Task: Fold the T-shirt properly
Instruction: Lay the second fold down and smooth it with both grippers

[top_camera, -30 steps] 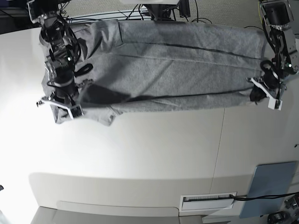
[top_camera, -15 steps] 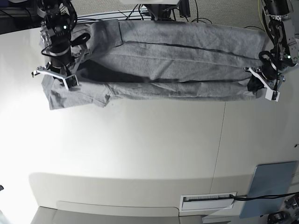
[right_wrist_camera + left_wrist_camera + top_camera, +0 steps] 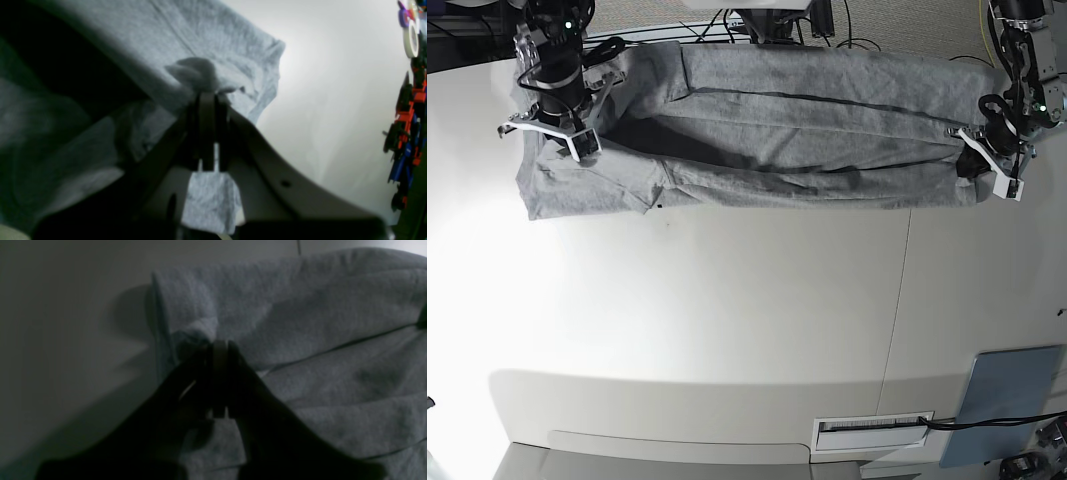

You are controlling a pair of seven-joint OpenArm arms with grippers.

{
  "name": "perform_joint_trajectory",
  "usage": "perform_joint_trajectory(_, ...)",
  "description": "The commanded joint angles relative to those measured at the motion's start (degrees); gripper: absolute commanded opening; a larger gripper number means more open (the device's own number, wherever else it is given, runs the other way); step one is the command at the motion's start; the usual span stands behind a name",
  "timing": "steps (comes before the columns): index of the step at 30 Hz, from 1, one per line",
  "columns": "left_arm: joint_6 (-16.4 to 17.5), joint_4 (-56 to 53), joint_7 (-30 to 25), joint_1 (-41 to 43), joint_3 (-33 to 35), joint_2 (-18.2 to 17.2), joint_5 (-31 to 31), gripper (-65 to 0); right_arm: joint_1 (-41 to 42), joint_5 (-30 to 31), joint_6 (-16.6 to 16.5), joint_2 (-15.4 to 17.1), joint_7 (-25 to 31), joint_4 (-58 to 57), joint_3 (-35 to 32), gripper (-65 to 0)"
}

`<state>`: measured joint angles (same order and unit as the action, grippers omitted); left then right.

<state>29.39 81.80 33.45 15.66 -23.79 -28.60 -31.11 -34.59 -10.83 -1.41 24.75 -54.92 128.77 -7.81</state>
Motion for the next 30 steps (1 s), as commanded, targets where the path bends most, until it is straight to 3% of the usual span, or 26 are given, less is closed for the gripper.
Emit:
perform_joint_trajectory(1,0.0,1.0,-0.9,-0.3,-0.5,-1.2,-0.2,-65.0,-0.6,-0.9,0.3,0.6,0.6,1.3,0.4,-65.0)
perform_joint_trajectory(9,0.1,1.0,-0.9,-0.3,-7.3,-1.2,0.8,-65.0,-1.2,-1.3,0.3,0.5,-0.7,1.4,0.4,-65.0)
perform_joint_trajectory(13,2.3,1.0,-0.9,-0.3,-11.0,-1.3,0.8,-65.0,-2.4,-2.5,0.3,0.5,-1.1,1.4,0.4,-65.0)
perform_joint_trajectory(16,3.8,1.0,-0.8,-0.2,-11.3,-1.2,0.1,-65.0,-3.6,-2.8,0.3,0.5,-1.2,1.4,0.4,-65.0)
perform_joint_trajectory(30,3.7,0.9,-0.8,-0.2,-11.3,-0.4,-0.6,-65.0,-4.0,-3.0,0.3,0.5,-2.1,1.4,0.4,-65.0)
